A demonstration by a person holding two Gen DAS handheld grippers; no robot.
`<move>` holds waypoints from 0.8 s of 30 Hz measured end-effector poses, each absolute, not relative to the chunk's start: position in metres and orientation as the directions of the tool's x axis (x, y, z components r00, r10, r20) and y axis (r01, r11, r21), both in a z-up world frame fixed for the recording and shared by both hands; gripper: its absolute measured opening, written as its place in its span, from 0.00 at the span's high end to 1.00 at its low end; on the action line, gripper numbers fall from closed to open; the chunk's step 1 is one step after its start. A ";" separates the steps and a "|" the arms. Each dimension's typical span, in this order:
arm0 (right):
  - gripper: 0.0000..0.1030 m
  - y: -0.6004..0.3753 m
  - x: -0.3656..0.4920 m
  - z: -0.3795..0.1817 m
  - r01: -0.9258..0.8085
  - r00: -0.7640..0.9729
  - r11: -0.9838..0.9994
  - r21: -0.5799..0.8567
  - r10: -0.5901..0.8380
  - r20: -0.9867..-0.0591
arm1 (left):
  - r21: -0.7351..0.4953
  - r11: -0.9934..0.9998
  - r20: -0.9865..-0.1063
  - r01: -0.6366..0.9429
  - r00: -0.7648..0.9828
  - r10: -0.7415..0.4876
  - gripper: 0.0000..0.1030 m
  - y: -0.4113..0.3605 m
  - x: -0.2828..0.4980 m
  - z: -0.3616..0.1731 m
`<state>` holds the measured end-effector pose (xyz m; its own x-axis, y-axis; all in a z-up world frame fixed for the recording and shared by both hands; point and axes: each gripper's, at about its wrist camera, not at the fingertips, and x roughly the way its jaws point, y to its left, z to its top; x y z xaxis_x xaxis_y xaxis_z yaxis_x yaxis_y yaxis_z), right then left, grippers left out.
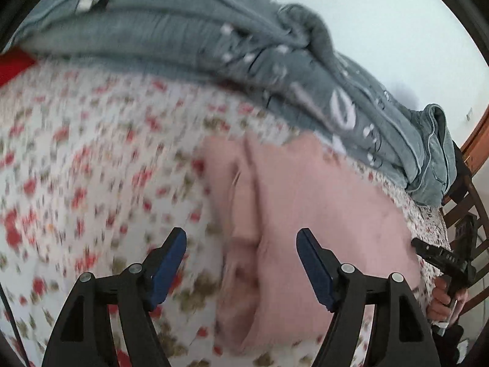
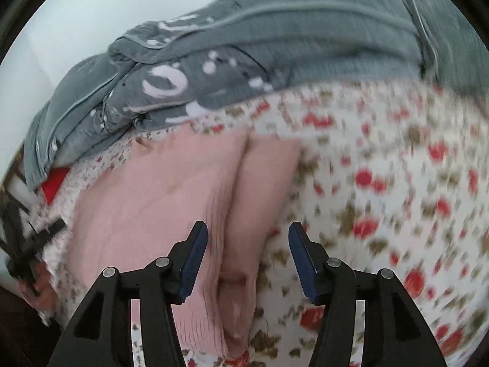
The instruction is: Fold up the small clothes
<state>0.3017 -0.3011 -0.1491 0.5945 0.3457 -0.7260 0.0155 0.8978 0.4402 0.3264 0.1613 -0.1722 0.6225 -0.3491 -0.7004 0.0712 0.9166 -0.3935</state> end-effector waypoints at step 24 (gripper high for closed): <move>0.80 -0.284 0.344 -0.145 0.013 0.581 0.842 0.539 0.432 -0.689 | -0.470 0.882 -0.748 0.021 0.522 -0.411 0.78 0.123 0.365 -0.150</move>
